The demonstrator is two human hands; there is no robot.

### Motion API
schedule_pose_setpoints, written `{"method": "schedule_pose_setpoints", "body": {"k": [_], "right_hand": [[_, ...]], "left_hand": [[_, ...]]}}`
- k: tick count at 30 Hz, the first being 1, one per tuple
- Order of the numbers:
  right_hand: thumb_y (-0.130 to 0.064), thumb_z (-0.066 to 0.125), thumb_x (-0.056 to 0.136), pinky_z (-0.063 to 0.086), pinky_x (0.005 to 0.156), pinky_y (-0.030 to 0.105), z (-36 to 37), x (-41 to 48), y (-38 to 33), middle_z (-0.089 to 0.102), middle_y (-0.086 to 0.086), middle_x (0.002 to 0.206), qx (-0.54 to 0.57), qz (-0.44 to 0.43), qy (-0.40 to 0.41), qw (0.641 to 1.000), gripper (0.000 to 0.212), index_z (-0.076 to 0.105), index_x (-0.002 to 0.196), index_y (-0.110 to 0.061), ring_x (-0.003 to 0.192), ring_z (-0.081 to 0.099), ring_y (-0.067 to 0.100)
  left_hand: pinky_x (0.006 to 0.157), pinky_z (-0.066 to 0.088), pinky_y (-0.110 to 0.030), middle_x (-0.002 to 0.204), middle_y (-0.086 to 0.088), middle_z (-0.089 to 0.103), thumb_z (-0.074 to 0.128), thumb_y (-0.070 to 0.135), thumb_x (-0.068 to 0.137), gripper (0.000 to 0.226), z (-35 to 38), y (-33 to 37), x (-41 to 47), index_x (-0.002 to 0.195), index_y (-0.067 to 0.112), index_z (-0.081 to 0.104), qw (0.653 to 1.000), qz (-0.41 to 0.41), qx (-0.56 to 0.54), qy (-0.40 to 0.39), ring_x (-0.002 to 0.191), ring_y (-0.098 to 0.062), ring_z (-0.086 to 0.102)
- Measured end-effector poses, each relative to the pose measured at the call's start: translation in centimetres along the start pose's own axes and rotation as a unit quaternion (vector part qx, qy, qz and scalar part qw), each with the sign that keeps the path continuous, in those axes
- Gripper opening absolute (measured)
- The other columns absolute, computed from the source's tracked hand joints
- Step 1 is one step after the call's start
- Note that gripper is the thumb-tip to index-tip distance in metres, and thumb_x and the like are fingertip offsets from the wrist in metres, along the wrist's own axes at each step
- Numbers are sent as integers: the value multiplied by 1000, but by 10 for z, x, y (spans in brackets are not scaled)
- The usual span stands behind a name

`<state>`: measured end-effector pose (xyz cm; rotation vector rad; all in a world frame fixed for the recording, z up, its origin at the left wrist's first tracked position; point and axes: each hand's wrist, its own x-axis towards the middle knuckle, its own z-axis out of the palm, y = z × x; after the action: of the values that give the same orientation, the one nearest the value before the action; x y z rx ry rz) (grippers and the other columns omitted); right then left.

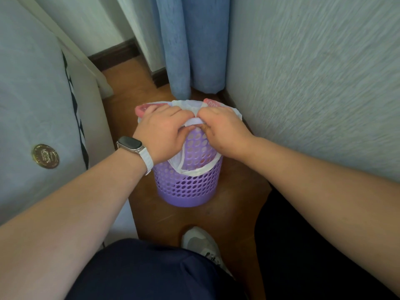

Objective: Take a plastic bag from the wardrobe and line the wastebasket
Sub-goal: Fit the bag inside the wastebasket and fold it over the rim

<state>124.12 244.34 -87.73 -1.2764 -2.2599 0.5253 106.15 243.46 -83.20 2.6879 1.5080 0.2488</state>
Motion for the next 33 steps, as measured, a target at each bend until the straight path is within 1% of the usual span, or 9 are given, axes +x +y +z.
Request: {"method": "schedule_pose_setpoints", "body": {"k": [4, 9, 14, 16, 18, 21, 25, 29, 33], "right_hand": [[-38, 47, 92, 44, 89, 44, 1, 3, 3, 64, 13, 89, 10, -1, -18, 1000, 29, 58, 89, -11, 91, 59, 35], [-61, 48, 83, 42, 96, 44, -17, 2, 18, 62, 5, 120, 36, 7, -42, 998, 64, 55, 126, -15, 110, 56, 25], [-58, 42, 84, 37, 105, 35, -14, 3, 25, 65, 10, 119, 53, 25, -60, 996, 56, 64, 110, -14, 123, 52, 26], [-56, 40, 86, 35, 107, 33, -11, 6, 22, 68, 11, 101, 54, 32, -48, 997, 53, 63, 93, -8, 113, 56, 33], [-51, 40, 89, 39, 104, 44, -9, 7, 17, 63, 7, 84, 43, 31, -19, 998, 44, 55, 78, -11, 95, 60, 36], [-45, 40, 91, 46, 89, 54, -6, 5, 12, 59, 9, 76, 15, 17, 25, 999, 34, 51, 74, -17, 79, 59, 33], [-41, 44, 91, 49, 78, 52, -1, 2, 6, 62, 10, 72, -23, -8, 70, 997, 37, 57, 73, -12, 71, 58, 31], [-44, 45, 89, 39, 77, 38, -5, 3, 3, 64, 6, 78, -51, -40, 65, 996, 35, 62, 82, -14, 77, 58, 29], [-63, 49, 80, 40, 98, 44, -18, 0, 17, 65, 4, 108, -20, -29, -9, 999, 59, 61, 114, -16, 104, 56, 26]], "left_hand": [[81, 43, -45, 94, -9, 69, 48, 24, 90, 24, 2, -5, -1, 103, 15, 66, 1000, -15, -7, -3, 92, -35, 62], [80, 32, -38, 97, -11, 68, 51, 13, 92, 20, 5, -10, -6, 104, 11, 66, 995, -84, -46, 34, 92, -35, 58], [81, 32, -36, 97, -10, 67, 49, 12, 91, 20, 8, -11, -6, 102, 11, 65, 994, -79, -67, 42, 91, -33, 56], [83, 36, -40, 98, -10, 66, 49, 12, 91, 18, 8, -10, -6, 102, 12, 64, 993, -77, -77, 38, 93, -32, 56], [84, 38, -44, 97, -8, 65, 49, 13, 91, 16, 7, -8, -6, 100, 13, 63, 993, -73, -86, 36, 93, -31, 56], [91, 36, -44, 103, -5, 64, 48, 17, 91, 19, 4, -9, -7, 105, 16, 61, 993, -62, -98, 28, 99, -29, 55], [102, 31, -45, 117, 0, 64, 49, 31, 90, 32, -1, -3, -2, 119, 22, 59, 996, -40, -81, 5, 112, -23, 53], [99, 34, -42, 112, -2, 66, 46, 31, 93, 29, 0, -2, 0, 117, 22, 59, 999, 4, -40, -12, 107, -25, 56], [93, 35, -43, 100, -9, 66, 51, 12, 87, 20, 1, -8, -3, 104, 13, 62, 999, -33, -26, 11, 98, -33, 57]]}}
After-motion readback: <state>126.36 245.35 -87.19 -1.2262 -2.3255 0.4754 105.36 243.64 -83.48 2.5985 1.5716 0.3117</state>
